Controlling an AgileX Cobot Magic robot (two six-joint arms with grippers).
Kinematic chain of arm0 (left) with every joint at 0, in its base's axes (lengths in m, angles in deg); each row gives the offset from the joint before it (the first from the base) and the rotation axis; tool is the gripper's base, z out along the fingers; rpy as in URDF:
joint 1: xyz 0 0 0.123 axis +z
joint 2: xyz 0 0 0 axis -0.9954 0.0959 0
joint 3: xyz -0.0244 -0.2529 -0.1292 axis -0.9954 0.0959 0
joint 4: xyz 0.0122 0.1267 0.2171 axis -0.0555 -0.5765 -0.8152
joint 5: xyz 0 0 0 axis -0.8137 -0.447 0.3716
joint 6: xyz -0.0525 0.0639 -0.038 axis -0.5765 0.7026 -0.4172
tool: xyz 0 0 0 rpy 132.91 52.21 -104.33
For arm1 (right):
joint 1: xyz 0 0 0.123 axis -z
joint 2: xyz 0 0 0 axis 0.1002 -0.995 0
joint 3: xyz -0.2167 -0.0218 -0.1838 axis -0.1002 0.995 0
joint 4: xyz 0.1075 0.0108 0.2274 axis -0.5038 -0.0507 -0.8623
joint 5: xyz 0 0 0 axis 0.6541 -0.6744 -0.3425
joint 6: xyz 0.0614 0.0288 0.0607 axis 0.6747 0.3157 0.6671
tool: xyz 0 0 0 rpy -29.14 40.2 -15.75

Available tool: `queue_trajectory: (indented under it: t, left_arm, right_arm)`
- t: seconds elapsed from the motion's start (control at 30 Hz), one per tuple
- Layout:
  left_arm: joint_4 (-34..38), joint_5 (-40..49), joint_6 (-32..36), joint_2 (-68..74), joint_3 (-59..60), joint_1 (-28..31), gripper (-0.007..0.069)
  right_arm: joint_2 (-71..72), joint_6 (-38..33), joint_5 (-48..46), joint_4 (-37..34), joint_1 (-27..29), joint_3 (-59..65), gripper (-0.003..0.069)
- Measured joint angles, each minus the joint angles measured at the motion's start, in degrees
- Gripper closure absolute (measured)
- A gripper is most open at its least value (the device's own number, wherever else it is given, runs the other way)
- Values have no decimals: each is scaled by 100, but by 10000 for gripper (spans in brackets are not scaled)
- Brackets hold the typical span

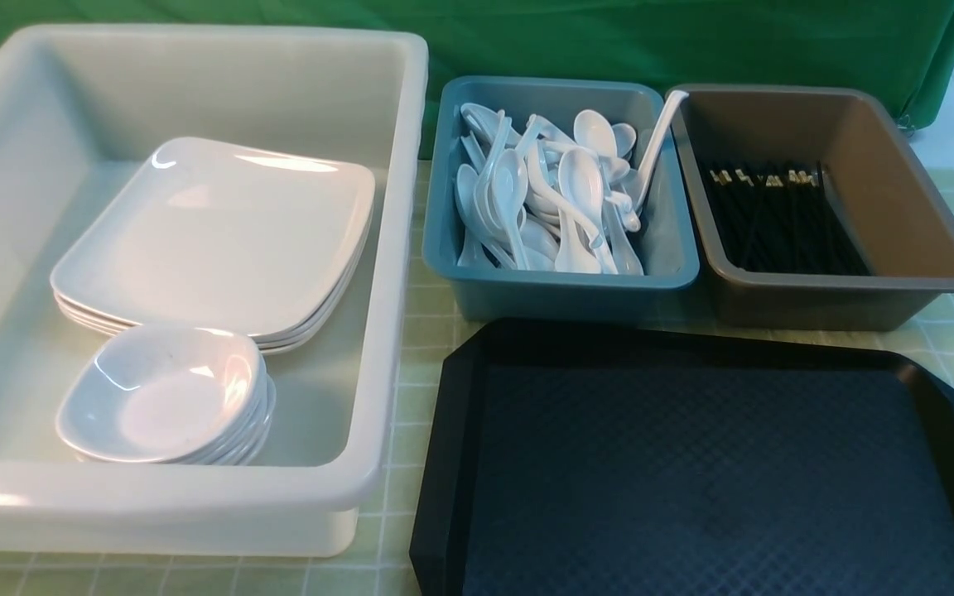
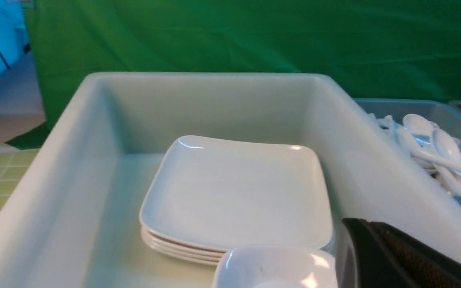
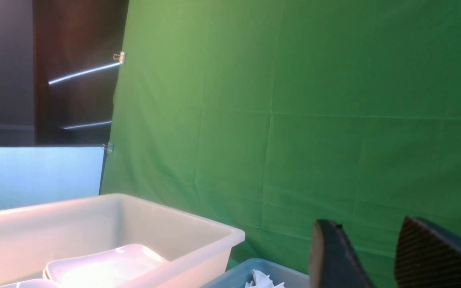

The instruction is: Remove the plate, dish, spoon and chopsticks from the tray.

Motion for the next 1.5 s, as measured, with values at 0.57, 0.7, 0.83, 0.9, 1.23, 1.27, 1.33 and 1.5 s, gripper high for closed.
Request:
queue_trajectory:
  t: [0.57,0.7,0.83,0.9,1.23,1.27,1.33,1.5]
  left_arm:
    - [-501,-128,-292,-1548,2156,650,630]
    - [-514,-128,-292,-1548,2156,650,630]
    - [-514,-128,-297,-1548,2156,650,630]
    - [-514,-128,-293,-1548,2156,650,630]
    - [-506,-128,-293,-1548,2156,650,630]
    - [-470,-133,-298,-1548,2156,650,630]
    - [-377,-146,-298,-1548,2156,650,630]
    - [-278,-146,-309,-1548,2156,650,630]
  right_arm:
    - [0,0,0,0,0,0,417]
    - [0,0,0,0,0,0,417]
    - [0,0,0,0,0,0,417]
    - [0,0,0,0,0,0,417]
    - [0,0,0,0,0,0,417]
    - [0,0,0,0,0,0,417]
    - [0,0,0,0,0,0,417]
    - [0,0,0,0,0,0,417]
